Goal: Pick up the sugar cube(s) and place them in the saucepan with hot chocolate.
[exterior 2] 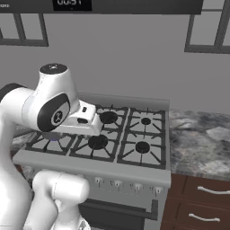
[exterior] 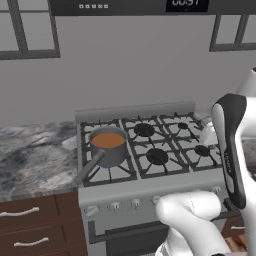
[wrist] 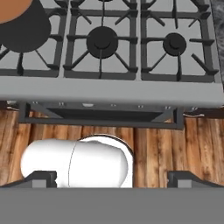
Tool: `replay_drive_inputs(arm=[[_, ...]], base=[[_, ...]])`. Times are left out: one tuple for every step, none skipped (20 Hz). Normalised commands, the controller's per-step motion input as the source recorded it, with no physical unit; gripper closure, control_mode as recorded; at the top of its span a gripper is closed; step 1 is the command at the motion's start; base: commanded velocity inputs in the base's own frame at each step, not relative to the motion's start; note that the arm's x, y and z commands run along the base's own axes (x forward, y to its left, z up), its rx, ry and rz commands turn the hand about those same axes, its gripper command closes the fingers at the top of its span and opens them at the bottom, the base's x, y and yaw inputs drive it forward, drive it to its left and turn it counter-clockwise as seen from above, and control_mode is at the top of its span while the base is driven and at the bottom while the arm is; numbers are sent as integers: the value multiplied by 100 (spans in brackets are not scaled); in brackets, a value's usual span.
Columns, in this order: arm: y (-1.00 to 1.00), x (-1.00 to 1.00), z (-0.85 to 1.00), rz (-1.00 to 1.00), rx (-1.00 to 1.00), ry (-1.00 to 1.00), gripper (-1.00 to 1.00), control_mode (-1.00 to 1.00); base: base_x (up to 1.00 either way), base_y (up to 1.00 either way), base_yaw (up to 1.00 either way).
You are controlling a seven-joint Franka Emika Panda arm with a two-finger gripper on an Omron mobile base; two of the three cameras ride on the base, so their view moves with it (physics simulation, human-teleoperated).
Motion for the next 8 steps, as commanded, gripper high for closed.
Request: replay_drive_inputs(arm=[[0,-39,-5,0,5,0,-100,-100],[0,-39,-1,0,4,0,-100,-100],[0,-37,0,0,4,0,-100,-100],[0,-37,0,0,4,0,-100,-100],[0,-40,0,0,4,0,-100,-100],[0,-39,0,0,3,0,-100,-100],[0,-40,0,0,3,0,-100,-100],[3,-39,0,0,1,0,-100,-100]], base=[[0,0,0],[0,0,0],[0,0,0],[0,0,0],[0,0,0],[0,0,0],[0,0,0],[0,0,0]])
